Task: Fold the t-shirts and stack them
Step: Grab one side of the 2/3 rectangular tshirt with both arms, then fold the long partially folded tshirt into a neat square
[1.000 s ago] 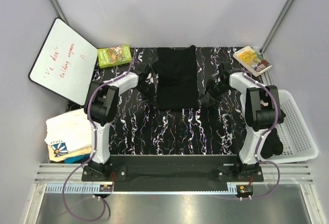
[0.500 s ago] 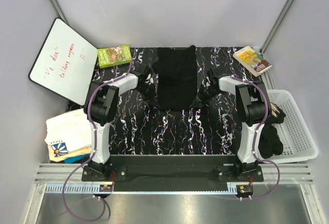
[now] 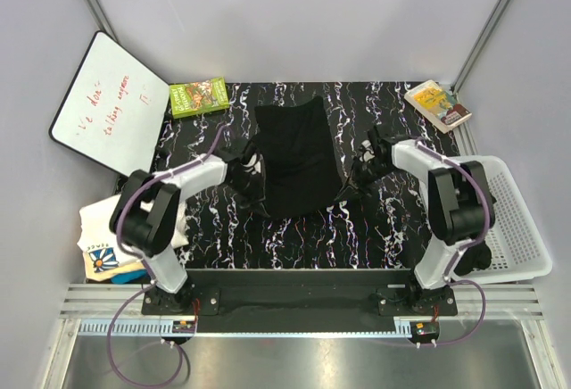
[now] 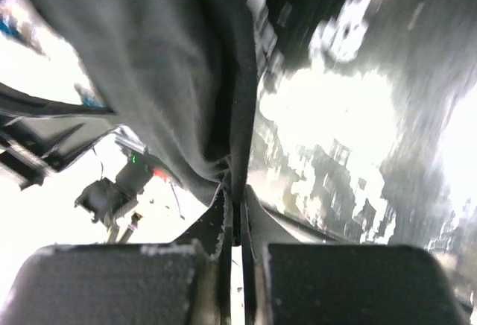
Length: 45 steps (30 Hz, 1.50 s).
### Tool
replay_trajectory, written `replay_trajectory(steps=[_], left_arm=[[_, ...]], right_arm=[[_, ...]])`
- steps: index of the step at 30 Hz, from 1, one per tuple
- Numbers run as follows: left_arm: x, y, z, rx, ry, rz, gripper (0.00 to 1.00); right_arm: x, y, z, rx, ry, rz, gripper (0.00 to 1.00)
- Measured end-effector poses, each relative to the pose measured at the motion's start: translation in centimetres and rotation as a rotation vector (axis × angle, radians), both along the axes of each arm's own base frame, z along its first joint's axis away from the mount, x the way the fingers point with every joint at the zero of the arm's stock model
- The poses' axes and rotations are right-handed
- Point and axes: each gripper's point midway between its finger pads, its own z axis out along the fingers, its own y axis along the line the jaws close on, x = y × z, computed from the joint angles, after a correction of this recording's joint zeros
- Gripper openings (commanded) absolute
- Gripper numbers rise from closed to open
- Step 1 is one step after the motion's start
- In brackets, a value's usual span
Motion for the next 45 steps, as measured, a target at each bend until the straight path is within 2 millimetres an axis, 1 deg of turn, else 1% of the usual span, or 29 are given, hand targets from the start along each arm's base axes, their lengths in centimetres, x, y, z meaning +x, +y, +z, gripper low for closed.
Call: replay_trajectory(steps=[3,5,8,9,10,11,12,13,14,15,16,18,20,21,23,26,28,30,32,33,37,39,41,42,43,45], left_arm=[[-2.6,-0.1,1.8,-0.008,-0.014,-0.04,0.0],[-4.0,-0.3,3.5,-0.016,-0.03,-0.069,0.0],[-5.0,0.1,6.2,-0.029,-0.066,-0.075,0.0],[-5.0,0.2,7.0,-0.029,-0.079,-0.07,0.0],[-4.9,0.4,8.2,-0.028,-0.095,-0.064,0.0],[-4.3,0.3,9.5,-0.035,-0.117,-0.057,0.0],[-3.4,0.1,11.0,-0.049,-0.15,-0.048,0.0],[-2.6,0.0,12.0,-0.059,-0.178,-0.038,0.0],[-1.4,-0.1,13.4,-0.072,-0.21,-0.022,0.0],[-0.5,-0.1,14.3,-0.079,-0.236,-0.011,0.0],[0.8,-0.2,15.4,-0.086,-0.261,0.002,0.0],[3.1,-0.2,16.4,-0.088,-0.295,0.022,0.0],[5.7,-0.4,16.5,-0.078,-0.311,0.039,0.0],[6.8,-0.3,16.1,-0.07,-0.309,0.047,0.0],[9.1,-0.3,15.0,-0.052,-0.293,0.06,0.0],[12.0,0.1,12.9,-0.027,-0.259,0.087,0.0],[13.9,0.3,12.0,-0.017,-0.25,0.102,0.0],[15.3,0.8,11.8,-0.015,-0.253,0.12,0.0],[16.7,1.2,12.0,-0.019,-0.27,0.139,0.0],[17.4,1.5,12.1,-0.022,-0.28,0.149,0.0],[19.4,2.5,13.1,-0.037,-0.328,0.19,0.0],[19.9,3.0,13.3,-0.042,-0.339,0.207,0.0],[20.7,3.4,13.3,-0.046,-0.35,0.226,0.0],[21.0,3.7,13.1,-0.048,-0.353,0.237,0.0],[21.4,4.0,13.0,-0.049,-0.355,0.251,0.0],[22.2,4.6,12.6,-0.051,-0.354,0.278,0.0]], right_arm=[[-1.6,0.0,2.8,0.027,-0.014,0.033,0.0],[-2.6,0.0,4.4,0.051,-0.018,0.049,0.0],[-4.0,0.2,6.7,0.09,-0.007,0.068,0.0],[-4.1,0.4,7.5,0.104,-0.006,0.073,0.0],[-4.0,0.5,8.2,0.114,-0.009,0.076,0.0],[-3.7,0.7,8.9,0.126,-0.017,0.079,0.01],[-3.3,0.8,9.6,0.133,-0.033,0.082,0.01],[-2.7,1.0,10.3,0.138,-0.05,0.086,0.01],[-1.9,1.2,11.0,0.144,-0.069,0.09,0.02],[-0.9,1.4,11.6,0.149,-0.092,0.095,0.02],[0.2,1.7,12.1,0.154,-0.114,0.1,0.02],[2.3,2.0,12.6,0.157,-0.153,0.107,0.02],[4.9,2.1,12.6,0.153,-0.187,0.109,0.03],[5.9,2.1,12.5,0.149,-0.198,0.109,0.03],[8.5,2.0,12.1,0.142,-0.226,0.105,0.03],[12.5,1.9,11.5,0.126,-0.273,0.096,0.04],[15.0,2.1,11.2,0.122,-0.307,0.093,0.04],[17.1,2.4,11.0,0.12,-0.34,0.089,0.05],[19.5,2.8,10.8,0.121,-0.379,0.079,0.06],[20.4,3.0,10.9,0.125,-0.392,0.074,0.08],[23.3,3.8,10.9,0.155,-0.444,0.055,0.1],[24.5,4.3,11.0,0.179,-0.47,0.049,0.12],[25.7,5.0,10.6,0.203,-0.491,0.039,0.13],[26.2,5.3,10.3,0.217,-0.499,0.033,0.15],[26.7,5.7,9.8,0.229,-0.499,0.024,0.26],[28.0,6.4,8.3,0.252,-0.502,-0.003,0.4]])
